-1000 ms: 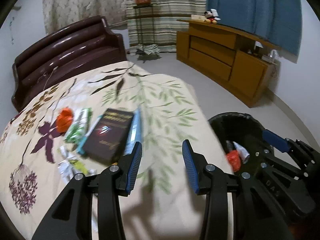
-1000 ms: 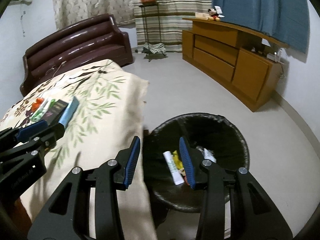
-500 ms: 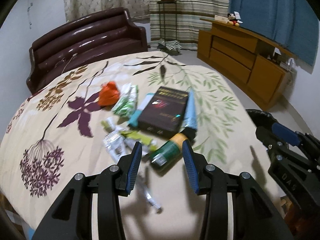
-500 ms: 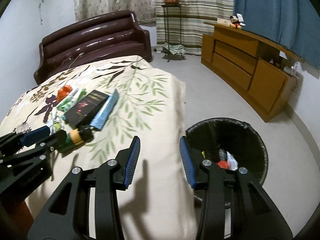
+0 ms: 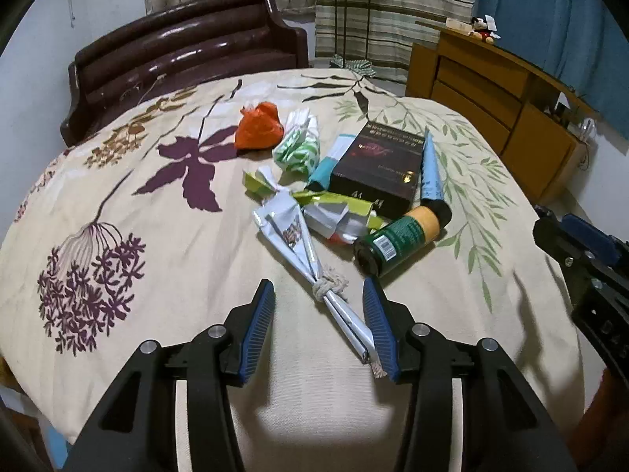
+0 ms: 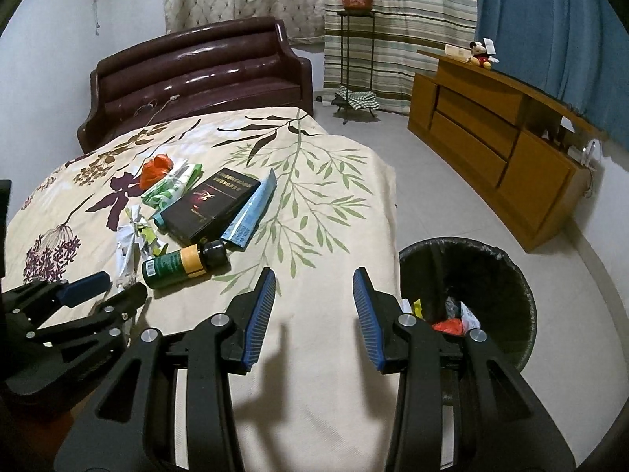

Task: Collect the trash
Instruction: 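Move both open tools back over the remaining trash on the bedspread, then close the left tool on the twisted white paper tied with string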

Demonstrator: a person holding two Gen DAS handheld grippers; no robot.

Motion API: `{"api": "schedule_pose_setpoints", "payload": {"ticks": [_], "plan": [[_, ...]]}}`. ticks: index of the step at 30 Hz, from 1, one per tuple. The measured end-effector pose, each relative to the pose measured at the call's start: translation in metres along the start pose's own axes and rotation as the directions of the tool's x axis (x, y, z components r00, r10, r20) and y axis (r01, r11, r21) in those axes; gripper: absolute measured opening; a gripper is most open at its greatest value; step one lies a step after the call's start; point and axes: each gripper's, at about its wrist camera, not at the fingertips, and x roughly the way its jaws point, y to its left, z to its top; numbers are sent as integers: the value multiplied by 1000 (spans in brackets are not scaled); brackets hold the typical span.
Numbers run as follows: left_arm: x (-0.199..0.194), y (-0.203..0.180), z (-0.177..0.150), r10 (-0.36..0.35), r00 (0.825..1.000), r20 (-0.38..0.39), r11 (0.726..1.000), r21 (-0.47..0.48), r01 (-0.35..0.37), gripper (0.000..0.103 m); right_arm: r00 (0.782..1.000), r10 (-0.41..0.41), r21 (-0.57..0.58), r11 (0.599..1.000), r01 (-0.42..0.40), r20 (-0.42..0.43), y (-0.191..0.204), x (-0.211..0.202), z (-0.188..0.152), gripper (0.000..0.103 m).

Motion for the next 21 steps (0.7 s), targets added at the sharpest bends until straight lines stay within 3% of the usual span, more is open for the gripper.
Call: {"api": "schedule_pose_setpoints", "payload": {"ticks": [15,18,20,21], "plan": [[-3,28,-2,-25,1000,-3,1000,-12,25,44,1000,9,-18,1000,-9,-12,17,1,-1,41],[-2,31,-1,-34,999,0,999,-13,34,38,1000,16,-22,1000,-17,-12,23,1,1,41],[-3,32,-1,-45,999,4,999,-9,45,26,1000,22,-24,999,-22,-11,27,1,2,42],[-3,34,-1,-64,998,9,998,-7,64,23,1000,27,-25,999,-27,-10,30,1,3,48]]}}
